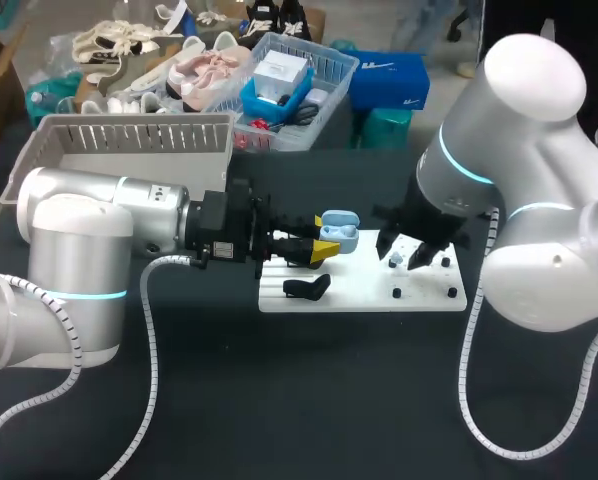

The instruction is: Pick up each earbud case from the left stands, insert the matching earbuds, close the lid, and place the case in the box.

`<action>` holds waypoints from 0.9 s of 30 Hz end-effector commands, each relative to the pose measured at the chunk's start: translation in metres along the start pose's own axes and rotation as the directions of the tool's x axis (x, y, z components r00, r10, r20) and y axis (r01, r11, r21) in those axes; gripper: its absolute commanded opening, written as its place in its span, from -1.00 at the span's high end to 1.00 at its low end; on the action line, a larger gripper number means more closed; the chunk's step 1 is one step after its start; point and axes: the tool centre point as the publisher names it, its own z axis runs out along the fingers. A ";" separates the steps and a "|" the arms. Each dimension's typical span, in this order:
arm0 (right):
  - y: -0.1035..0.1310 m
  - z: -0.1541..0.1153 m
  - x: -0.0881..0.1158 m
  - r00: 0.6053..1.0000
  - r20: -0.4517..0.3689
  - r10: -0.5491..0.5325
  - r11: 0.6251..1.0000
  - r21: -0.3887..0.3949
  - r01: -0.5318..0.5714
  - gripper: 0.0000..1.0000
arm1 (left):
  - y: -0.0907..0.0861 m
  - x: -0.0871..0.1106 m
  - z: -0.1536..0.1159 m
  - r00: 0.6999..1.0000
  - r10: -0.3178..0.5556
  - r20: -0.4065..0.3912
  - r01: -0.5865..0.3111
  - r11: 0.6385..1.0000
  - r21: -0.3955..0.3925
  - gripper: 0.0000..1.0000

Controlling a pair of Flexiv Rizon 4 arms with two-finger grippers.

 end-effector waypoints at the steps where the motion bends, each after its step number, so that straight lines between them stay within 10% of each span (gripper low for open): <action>1: 0.001 0.003 -0.001 1.000 0.003 0.004 1.000 -0.002 -0.004 0.14 | 0.000 0.000 0.001 1.000 0.000 -0.001 0.000 1.000 -0.002 1.00; 27: 0.001 0.008 -0.003 1.000 -0.004 0.004 1.000 0.002 -0.004 0.41 | 0.000 0.000 0.001 1.000 0.000 -0.001 0.000 1.000 -0.002 1.00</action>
